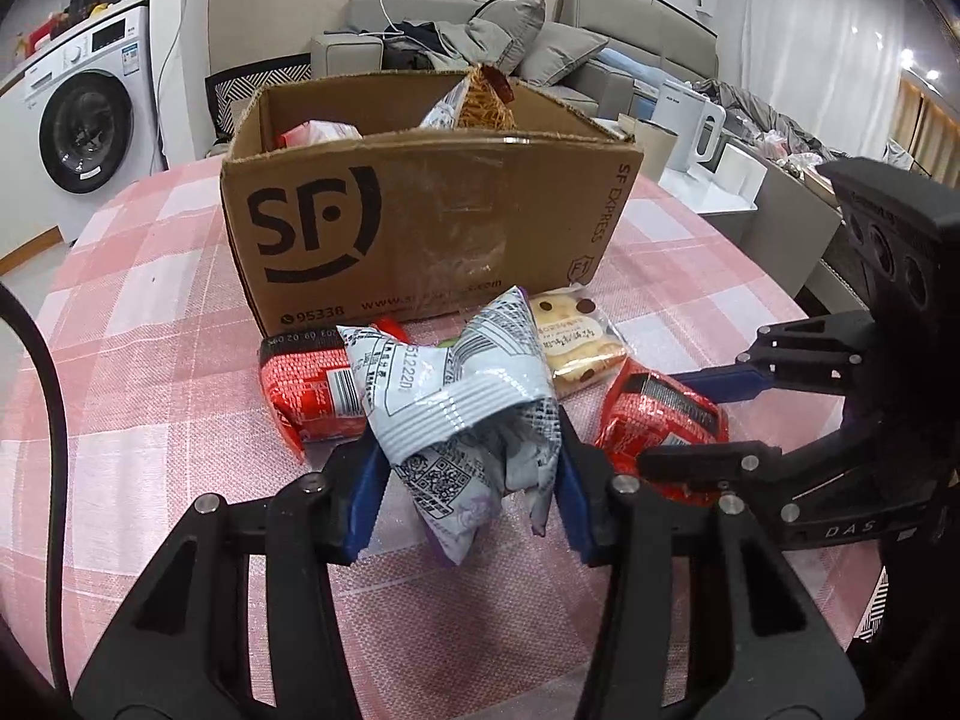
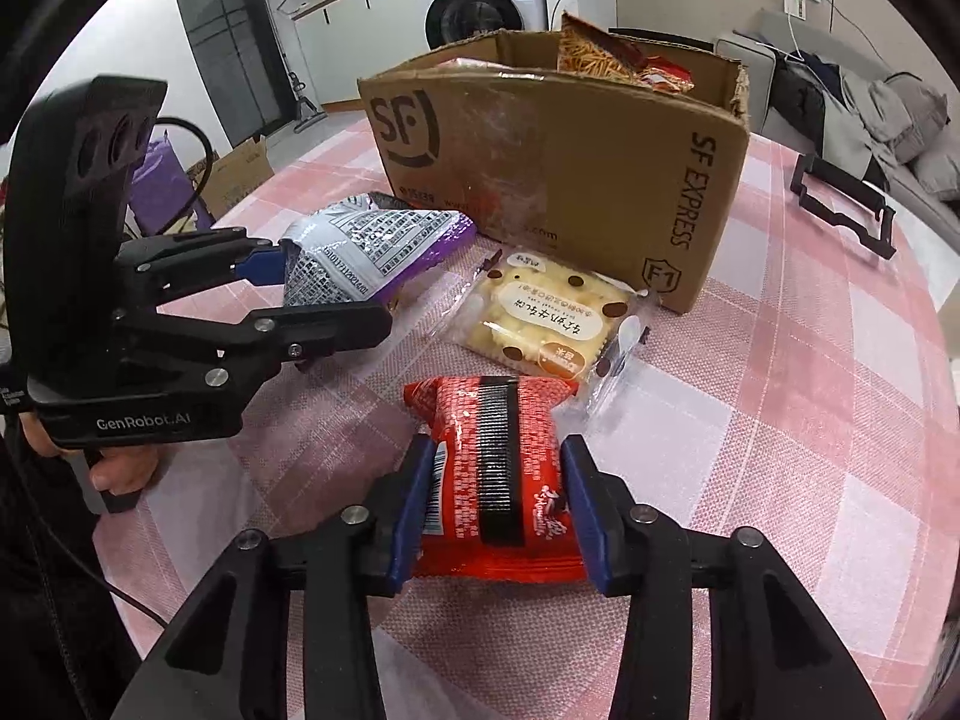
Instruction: Organize snacks
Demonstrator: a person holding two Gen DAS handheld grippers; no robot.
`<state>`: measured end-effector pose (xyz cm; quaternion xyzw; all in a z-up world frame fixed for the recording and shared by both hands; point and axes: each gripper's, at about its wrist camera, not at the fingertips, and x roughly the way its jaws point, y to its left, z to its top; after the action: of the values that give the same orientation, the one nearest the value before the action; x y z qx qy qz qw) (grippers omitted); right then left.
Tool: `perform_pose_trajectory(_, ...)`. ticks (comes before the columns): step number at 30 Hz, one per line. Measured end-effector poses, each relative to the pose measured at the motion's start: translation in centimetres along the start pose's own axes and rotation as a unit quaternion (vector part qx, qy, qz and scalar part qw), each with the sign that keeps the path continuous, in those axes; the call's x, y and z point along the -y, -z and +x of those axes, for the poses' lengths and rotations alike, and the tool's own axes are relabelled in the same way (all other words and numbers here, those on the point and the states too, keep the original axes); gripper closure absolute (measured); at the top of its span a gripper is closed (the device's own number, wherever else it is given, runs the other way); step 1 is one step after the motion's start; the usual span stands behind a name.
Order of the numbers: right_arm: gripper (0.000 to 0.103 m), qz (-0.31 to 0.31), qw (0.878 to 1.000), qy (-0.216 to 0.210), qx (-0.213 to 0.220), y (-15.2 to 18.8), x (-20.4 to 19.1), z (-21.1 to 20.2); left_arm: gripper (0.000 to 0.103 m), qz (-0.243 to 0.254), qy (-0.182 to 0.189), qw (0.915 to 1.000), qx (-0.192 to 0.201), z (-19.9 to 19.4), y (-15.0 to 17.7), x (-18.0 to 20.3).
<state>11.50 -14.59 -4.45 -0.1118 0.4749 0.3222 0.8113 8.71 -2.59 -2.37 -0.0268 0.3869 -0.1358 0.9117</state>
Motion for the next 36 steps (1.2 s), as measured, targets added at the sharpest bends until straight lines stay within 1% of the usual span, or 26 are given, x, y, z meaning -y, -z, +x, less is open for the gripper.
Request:
perform_pose_trajectory(6,0.061,-0.004,1.0,-0.013,0.014,-0.2,-0.2,-0.6,0.057,-0.003,-0.001,0.9998,0.019,-1.8,-0.5,-0.6)
perform_pose_trajectory(11,0.061,-0.001,0.999,-0.024,0.035,-0.5,-0.1,-1.9,0.057,-0.004,-0.005,0.9993,0.036,-3.4,-0.9,-1.1)
perform_pose_trajectory(15,0.061,0.02,0.997,-0.038,0.059,-0.8,0.5,-3.1,0.057,-0.011,-0.007,0.9987,0.05,-4.4,-1.2,-1.5)
perform_pose_trajectory(20,0.061,0.047,0.995,-0.042,0.081,-1.3,1.1,-4.2,0.057,-0.01,-0.012,0.9978,0.065,-6.0,-1.5,-1.6)
perform_pose_trajectory(24,0.061,0.069,0.99,-0.048,0.109,-1.4,1.6,-5.4,0.057,-0.009,-0.018,0.9972,0.072,-7.2,-1.5,-1.6)
perform_pose_trajectory(32,0.061,0.109,0.981,-0.036,0.155,-1.8,2.9,-7.4,0.057,-0.003,-0.035,0.9959,0.083,-8.7,-2.3,-1.4)
perform_pose_trajectory(36,0.061,0.128,0.975,-0.031,0.177,-2.1,3.4,-8.5,0.057,-0.003,-0.038,0.9956,0.086,-9.2,-2.9,-1.6)
